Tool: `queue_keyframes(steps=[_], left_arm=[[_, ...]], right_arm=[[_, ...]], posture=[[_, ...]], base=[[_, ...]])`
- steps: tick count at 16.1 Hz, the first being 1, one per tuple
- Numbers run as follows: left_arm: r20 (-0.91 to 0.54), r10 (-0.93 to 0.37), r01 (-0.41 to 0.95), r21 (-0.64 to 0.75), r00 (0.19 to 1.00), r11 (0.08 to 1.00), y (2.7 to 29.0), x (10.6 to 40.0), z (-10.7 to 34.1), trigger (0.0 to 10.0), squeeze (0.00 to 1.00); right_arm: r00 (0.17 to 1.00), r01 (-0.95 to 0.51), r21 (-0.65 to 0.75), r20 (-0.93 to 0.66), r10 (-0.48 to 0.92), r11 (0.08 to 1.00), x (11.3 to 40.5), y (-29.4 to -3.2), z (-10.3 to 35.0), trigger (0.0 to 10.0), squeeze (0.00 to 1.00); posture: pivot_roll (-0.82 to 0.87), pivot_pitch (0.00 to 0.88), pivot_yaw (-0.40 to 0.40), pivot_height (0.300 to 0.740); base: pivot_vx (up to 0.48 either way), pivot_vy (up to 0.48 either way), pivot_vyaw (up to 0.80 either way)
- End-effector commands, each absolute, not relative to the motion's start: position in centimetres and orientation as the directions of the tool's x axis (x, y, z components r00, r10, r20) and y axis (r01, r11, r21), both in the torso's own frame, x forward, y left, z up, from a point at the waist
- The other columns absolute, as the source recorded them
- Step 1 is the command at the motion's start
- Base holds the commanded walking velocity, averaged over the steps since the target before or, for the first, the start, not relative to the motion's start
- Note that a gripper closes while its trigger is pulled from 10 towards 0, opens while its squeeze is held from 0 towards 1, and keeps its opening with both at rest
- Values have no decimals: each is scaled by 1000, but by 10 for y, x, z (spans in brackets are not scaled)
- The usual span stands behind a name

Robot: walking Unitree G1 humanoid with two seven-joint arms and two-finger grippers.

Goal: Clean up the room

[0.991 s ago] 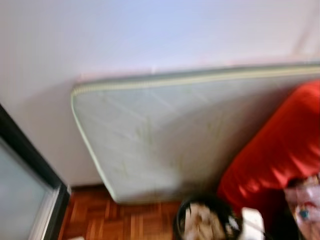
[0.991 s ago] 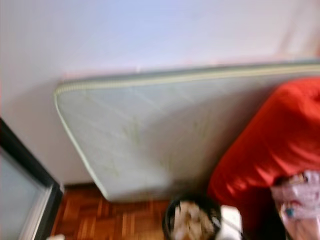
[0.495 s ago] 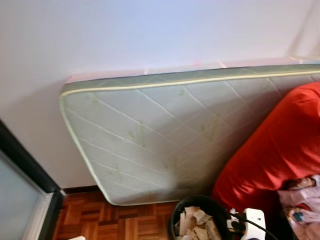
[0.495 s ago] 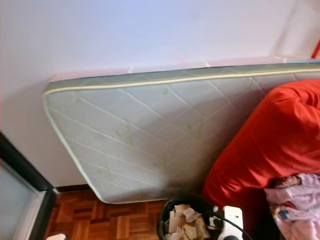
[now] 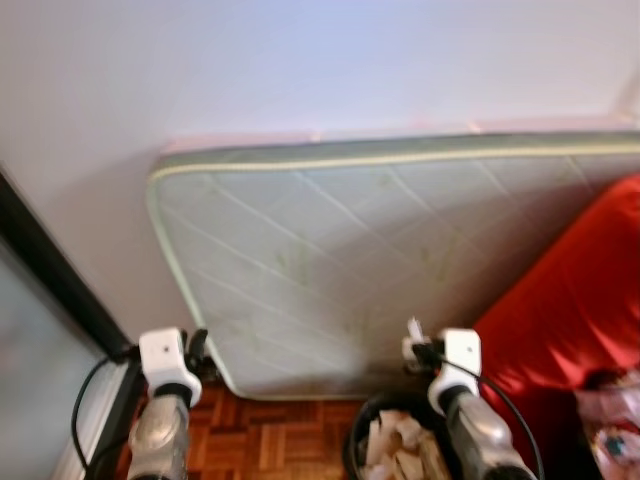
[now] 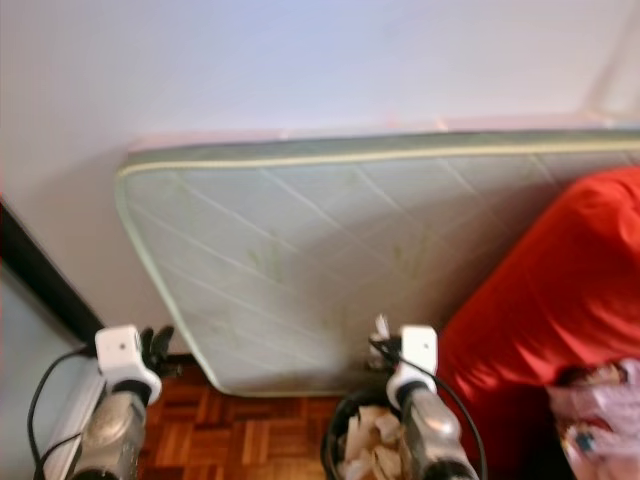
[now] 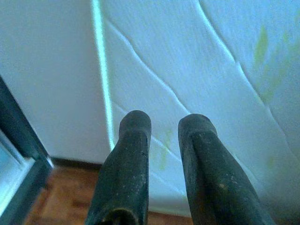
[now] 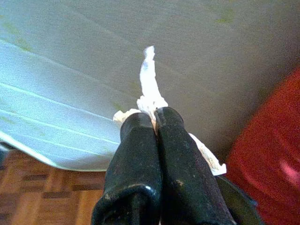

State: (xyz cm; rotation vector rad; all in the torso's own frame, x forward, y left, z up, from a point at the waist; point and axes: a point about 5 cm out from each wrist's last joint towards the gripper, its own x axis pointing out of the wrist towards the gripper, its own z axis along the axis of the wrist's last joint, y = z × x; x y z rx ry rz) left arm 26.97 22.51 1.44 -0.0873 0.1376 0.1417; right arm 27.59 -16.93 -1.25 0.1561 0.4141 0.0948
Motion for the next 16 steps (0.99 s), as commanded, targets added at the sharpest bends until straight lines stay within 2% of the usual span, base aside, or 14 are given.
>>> queue_keyframes(steps=[1,6,9,12,16], left_arm=[[-175,129,-146,-84,976,986,226,258,4,10000,0],[-105,114,-122,-75,988,990,230,264,18,10000,0],[-89,8,-10,-18,996,1000,216,263,20,10000,0],[-66,-35,37,43,997,998,212,266,26,10000,0],[-47,-20,21,30,999,999,213,270,33,10000,0]], right_arm=[[935,-74,160,-333,124,984,285,-171,-2,10000,0],[966,7,135,-258,28,991,294,-188,13,10000,0],[963,20,99,-269,7,995,289,-200,10,10000,0],[962,-13,87,-269,36,996,289,-197,10,10000,0],[959,-29,99,-279,56,995,289,-188,8,10000,0]], posture=[[66,0,-8,740],[83,0,-29,740],[96,0,-44,740],[101,0,-46,740],[100,0,-39,735]], base=[[0,0,0],[0,0,0],[0,0,0],[0,0,0],[0,0,0]])
